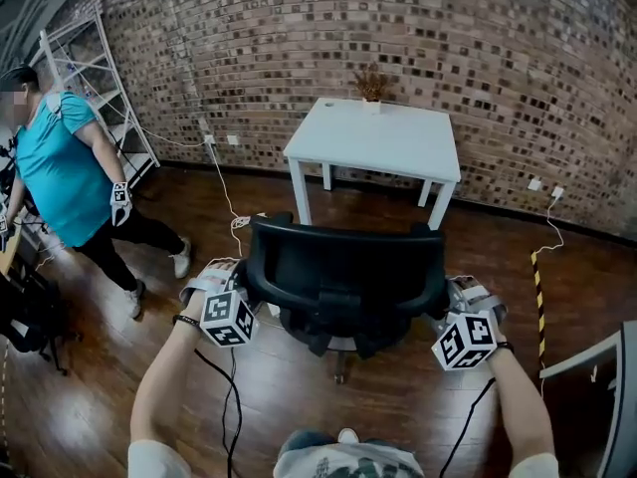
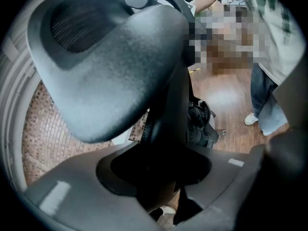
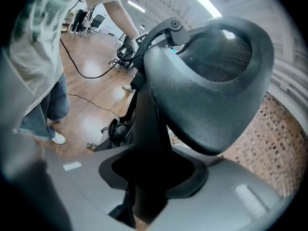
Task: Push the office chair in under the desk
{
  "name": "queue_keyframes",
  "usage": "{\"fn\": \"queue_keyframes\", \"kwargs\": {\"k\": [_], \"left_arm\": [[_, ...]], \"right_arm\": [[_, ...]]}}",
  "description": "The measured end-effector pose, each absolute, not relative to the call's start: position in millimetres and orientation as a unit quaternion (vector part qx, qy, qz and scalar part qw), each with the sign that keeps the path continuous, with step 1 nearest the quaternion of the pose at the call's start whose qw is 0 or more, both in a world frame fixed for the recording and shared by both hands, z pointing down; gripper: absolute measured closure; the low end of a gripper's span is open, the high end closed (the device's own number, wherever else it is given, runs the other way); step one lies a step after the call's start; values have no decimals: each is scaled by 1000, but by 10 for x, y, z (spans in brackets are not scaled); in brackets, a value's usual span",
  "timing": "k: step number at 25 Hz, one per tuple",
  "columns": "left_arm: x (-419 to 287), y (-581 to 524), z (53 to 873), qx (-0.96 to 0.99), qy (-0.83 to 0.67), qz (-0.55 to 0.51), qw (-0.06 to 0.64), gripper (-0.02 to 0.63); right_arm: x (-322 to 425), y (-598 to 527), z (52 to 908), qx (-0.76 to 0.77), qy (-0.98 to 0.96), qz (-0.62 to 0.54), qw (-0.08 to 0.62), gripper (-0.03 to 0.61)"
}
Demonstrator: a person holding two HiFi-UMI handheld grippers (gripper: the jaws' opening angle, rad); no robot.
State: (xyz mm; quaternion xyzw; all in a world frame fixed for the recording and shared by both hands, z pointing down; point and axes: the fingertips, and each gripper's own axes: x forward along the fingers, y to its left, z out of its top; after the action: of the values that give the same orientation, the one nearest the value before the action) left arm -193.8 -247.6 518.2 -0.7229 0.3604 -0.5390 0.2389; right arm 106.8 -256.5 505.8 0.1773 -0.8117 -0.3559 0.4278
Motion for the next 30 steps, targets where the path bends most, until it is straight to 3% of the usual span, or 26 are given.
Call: {"fn": "queue_keyframes", "kwargs": {"k": [30], "left_arm": [[-1923,-4735,5176,-733,316,-547,252,422]], "right_arm": [[1141,-4809,5158,243,-772,-325,490,429]]}}
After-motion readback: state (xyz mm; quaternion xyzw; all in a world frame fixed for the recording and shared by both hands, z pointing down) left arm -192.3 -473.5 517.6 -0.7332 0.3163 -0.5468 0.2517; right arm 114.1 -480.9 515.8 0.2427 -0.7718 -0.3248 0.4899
